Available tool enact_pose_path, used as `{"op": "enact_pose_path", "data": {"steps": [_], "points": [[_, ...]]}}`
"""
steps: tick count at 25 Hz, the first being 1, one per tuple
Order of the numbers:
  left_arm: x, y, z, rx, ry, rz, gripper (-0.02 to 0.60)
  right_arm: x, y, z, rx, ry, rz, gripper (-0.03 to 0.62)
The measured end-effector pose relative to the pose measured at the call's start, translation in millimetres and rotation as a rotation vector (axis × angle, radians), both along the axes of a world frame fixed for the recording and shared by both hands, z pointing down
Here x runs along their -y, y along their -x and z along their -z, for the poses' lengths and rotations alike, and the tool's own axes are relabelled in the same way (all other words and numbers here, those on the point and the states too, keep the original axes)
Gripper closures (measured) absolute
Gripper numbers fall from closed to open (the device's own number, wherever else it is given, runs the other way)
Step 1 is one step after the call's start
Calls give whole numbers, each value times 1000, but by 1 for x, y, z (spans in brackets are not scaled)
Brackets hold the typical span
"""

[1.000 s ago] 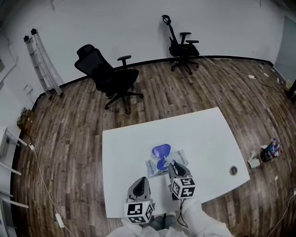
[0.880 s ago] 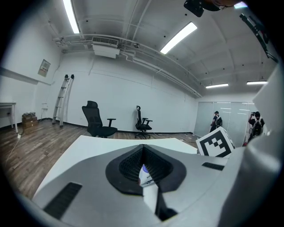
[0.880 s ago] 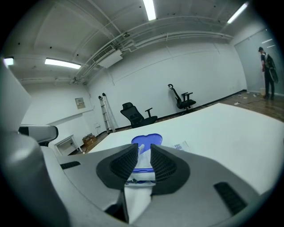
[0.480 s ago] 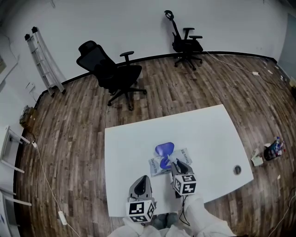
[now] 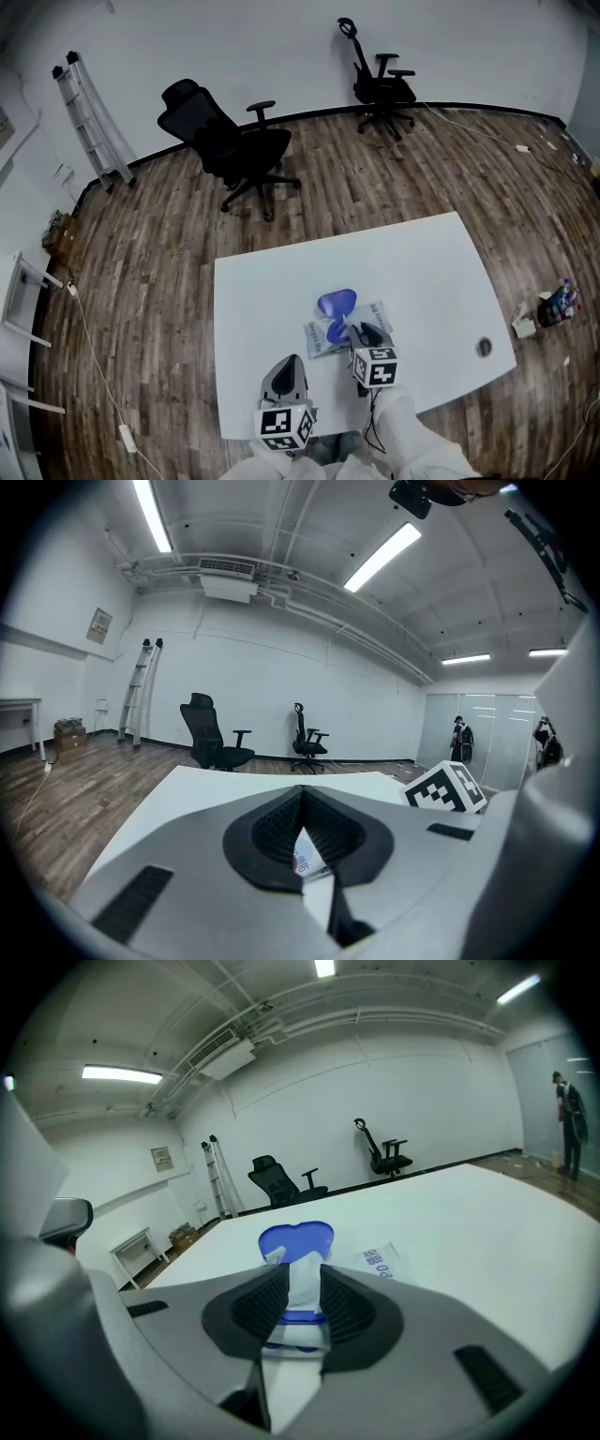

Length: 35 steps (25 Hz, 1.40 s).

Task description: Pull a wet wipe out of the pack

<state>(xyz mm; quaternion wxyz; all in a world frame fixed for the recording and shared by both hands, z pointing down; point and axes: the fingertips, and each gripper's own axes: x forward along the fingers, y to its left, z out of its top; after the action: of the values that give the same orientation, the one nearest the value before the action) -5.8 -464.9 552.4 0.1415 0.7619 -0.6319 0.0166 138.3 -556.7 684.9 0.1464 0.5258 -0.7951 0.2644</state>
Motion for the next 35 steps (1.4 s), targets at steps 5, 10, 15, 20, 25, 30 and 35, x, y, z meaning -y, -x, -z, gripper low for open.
{"op": "enact_pose_path", "data": {"steps": [5, 10, 15, 20, 25, 30, 35], "points": [[1, 5, -1, -4, 8, 15, 583, 4, 5, -4, -11, 27, 15, 507], [3, 9, -2, -4, 9, 25, 583, 6, 7, -10, -28, 48, 19, 507], [4, 11, -6, -9, 16, 33, 583, 7, 8, -14, -30, 66, 24, 507], [5, 8, -6, -15, 18, 32, 583, 7, 8, -13, -37, 72, 28, 508], [4, 10, -8, -20, 20, 38, 583, 8, 6, -15, -55, 66, 23, 531], [4, 13, -7, -19, 20, 50, 583, 9, 5, -14, -66, 60, 14, 553], [2, 15, -9, -19, 20, 52, 583, 9, 2, -14, -59, 50, 0, 579]]}}
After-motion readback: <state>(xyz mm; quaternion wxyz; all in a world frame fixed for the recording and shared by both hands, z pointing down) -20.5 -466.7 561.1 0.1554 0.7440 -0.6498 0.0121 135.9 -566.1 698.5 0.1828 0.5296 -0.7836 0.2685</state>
